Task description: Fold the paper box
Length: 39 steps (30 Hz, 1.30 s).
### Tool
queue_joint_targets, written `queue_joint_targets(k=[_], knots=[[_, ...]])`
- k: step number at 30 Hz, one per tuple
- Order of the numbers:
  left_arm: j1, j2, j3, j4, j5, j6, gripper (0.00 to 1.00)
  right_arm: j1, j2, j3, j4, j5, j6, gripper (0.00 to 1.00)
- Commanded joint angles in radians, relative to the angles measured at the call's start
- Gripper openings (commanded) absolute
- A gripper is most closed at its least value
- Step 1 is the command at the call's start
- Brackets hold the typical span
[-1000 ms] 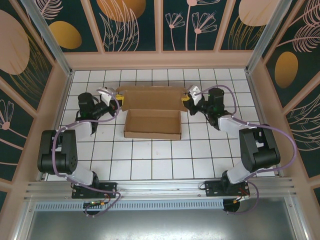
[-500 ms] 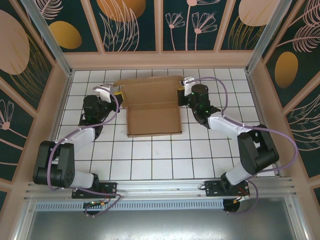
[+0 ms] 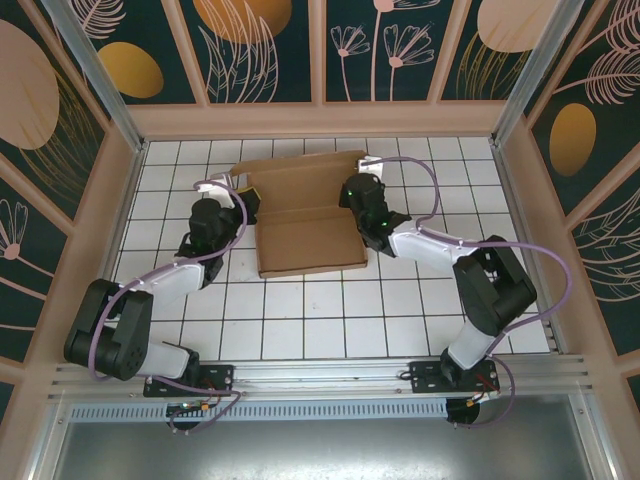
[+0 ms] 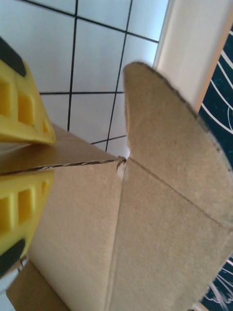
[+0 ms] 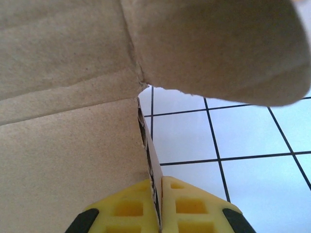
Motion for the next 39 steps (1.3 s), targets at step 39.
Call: queue_joint_targets(k=[39], knots=[[-0.186, 0.03, -0.269, 0.452, -0.101, -0.171, 0.13, 0.103, -0.09, -0.505, 0.791, 0.105, 0.054, 0.0]])
